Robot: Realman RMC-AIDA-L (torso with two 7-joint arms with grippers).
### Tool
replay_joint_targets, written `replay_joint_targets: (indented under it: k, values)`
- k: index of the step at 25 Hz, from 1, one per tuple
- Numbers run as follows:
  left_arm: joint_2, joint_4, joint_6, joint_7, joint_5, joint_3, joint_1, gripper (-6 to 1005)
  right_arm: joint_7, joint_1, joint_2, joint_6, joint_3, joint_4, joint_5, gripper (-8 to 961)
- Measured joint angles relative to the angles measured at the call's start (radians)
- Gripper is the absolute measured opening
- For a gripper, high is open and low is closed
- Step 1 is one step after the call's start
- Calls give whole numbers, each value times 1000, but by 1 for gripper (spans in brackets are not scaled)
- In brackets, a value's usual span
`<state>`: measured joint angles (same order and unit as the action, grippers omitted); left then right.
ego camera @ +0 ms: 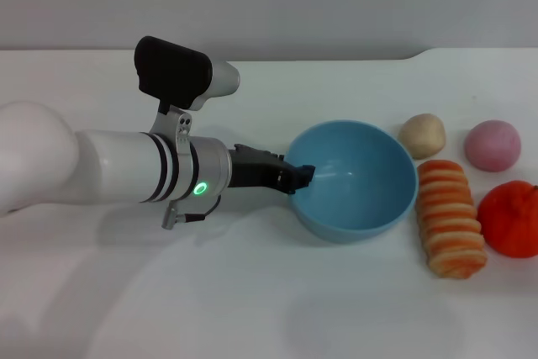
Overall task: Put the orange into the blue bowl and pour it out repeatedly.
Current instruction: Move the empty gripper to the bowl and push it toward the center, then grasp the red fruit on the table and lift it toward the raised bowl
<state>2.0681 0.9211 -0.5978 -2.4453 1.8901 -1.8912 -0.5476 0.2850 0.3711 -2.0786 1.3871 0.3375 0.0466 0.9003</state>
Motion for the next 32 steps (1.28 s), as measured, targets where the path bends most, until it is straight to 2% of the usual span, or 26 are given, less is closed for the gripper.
replay_joint_targets:
  k: [6,12,14,18,19,20,25,28,32]
  values:
    - [0,1,2,-4,0,0,-10,394,2,1,1,0,0,2,0,616]
    - [0,1,18,3,4,0,-15,160,45,-1,2,-36,-2,4,-1,617]
    - [-3,4,23,4,6,3,-20,3,62,0,2,-54,-2,4,-1,617]
    - [-9,24,16,20,50,51,-39,-1,126,0,6,-89,4,-6,2,617]
    - [-9,49,4,26,117,92,-50,-2,147,0,7,-98,10,-12,11,617]
    - [-9,49,4,26,117,92,-50,-2,174,-1,9,-111,16,-22,24,617]
    - [-9,112,-22,18,302,189,-76,-2,387,-2,11,-204,27,-125,157,617]
    - [-9,129,-75,16,377,247,-103,-2,624,2,12,-279,29,-246,334,617]
    - [-9,114,-141,3,421,319,-150,-2,1021,21,11,-317,35,-480,665,617]
